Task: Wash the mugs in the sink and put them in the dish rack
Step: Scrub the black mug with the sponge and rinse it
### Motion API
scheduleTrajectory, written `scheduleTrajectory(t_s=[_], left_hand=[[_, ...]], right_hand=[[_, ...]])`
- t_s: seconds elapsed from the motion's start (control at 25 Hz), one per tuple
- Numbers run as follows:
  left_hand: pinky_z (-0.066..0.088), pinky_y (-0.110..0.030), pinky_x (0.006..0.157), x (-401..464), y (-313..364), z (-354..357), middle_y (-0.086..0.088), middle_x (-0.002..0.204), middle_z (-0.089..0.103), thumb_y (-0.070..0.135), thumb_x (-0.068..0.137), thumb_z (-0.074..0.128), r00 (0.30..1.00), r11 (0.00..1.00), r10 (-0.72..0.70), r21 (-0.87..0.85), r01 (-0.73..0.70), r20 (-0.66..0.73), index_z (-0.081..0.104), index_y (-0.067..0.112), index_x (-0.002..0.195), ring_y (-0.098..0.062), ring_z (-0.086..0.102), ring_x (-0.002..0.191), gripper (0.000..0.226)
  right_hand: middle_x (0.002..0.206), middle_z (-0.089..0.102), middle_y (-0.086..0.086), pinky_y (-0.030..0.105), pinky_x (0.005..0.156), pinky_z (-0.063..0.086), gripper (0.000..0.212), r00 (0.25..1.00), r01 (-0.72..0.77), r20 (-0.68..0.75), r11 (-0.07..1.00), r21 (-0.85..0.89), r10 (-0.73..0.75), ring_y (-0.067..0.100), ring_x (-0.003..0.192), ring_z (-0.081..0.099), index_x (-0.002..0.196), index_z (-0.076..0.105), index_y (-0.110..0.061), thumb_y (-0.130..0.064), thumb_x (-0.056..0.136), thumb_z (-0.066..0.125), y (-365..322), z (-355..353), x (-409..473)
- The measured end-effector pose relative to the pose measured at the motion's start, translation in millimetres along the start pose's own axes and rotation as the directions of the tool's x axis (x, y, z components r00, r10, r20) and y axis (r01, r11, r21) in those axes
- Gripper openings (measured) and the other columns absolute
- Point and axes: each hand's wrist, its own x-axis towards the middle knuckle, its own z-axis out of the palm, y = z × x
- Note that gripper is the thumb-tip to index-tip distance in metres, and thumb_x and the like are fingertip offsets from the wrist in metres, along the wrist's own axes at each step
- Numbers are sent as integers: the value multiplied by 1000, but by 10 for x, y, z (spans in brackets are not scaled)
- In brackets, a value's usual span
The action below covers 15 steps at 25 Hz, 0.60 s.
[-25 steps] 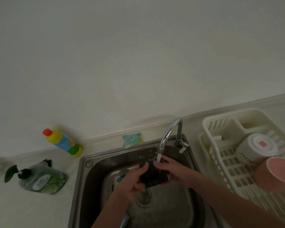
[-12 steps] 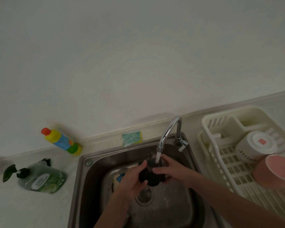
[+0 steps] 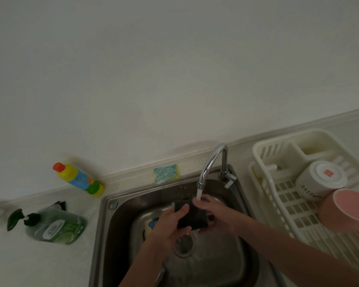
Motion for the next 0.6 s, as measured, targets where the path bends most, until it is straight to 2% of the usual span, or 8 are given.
scheduleTrajectory(t_s=[0.08, 0.12, 0.24, 0.28, 0.36, 0.52, 0.6], left_hand=[[53, -25, 49, -10, -35, 8, -19, 103, 72, 24, 83, 74, 1000, 1000, 4, 4, -4, -14, 65, 4, 115, -29, 70, 92, 38], [53, -25, 49, -17, -44, 8, -19, 103, 72, 24, 83, 75, 1000, 1000, -2, -7, 2, -18, 65, 4, 114, -29, 70, 91, 38], [51, -21, 47, -3, -24, -37, -17, 105, 73, 25, 78, 77, 1000, 1000, 2, -22, -2, -7, 68, 3, 114, -26, 71, 90, 44], [51, -22, 49, 19, -26, -55, -17, 108, 73, 25, 78, 78, 1000, 1000, 4, -4, -4, 3, 68, 4, 115, -28, 71, 96, 44], [52, -23, 53, 1, -38, -53, -18, 112, 71, 24, 80, 77, 1000, 1000, 11, 27, -11, 6, 69, 7, 115, -31, 68, 105, 40], [50, -19, 45, -65, -31, -30, -19, 108, 70, 12, 84, 71, 1000, 1000, 11, -20, -10, 20, 68, 2, 113, -29, 68, 95, 30], [49, -18, 45, -53, -47, -65, -19, 111, 70, 12, 82, 72, 998, 1000, 25, -14, -25, 58, 69, 4, 113, -33, 67, 101, 32]], right_hand=[[114, 69, 17, 48, 86, 58, 64, 990, -140, 5, 989, 55, 140, 32, 102, 70, 116, 67, -18, -56, 68, 84, -6, 74, -42], [114, 69, 17, 47, 88, 58, 62, 991, -136, 7, 990, 29, 136, 31, 102, 70, 117, 65, -16, -51, 70, 85, -11, 86, -62], [120, 65, 10, 46, 81, 60, 55, 999, 49, 28, 993, -103, -47, 29, 103, 69, 124, 56, -23, -30, 77, 84, -30, 22, -91], [121, 64, 9, 46, 79, 60, 56, 998, 58, 42, 994, -91, -54, 29, 104, 69, 125, 56, -25, -31, 77, 84, -28, -3, -110], [120, 65, 11, 45, 81, 60, 53, 998, -14, 59, 1000, -26, 15, 29, 105, 68, 124, 58, -26, -37, 78, 82, -18, 12, -129], [121, 62, 9, 36, 73, 59, 56, 987, 151, 81, 975, -163, -139, 29, 106, 67, 122, 58, -34, -21, 74, 84, 5, -24, -77], [130, 56, 14, 46, 81, 58, 53, 988, 97, 122, 995, -13, -94, 36, 117, 59, 125, 59, -30, -17, 77, 76, -3, -107, -51]])
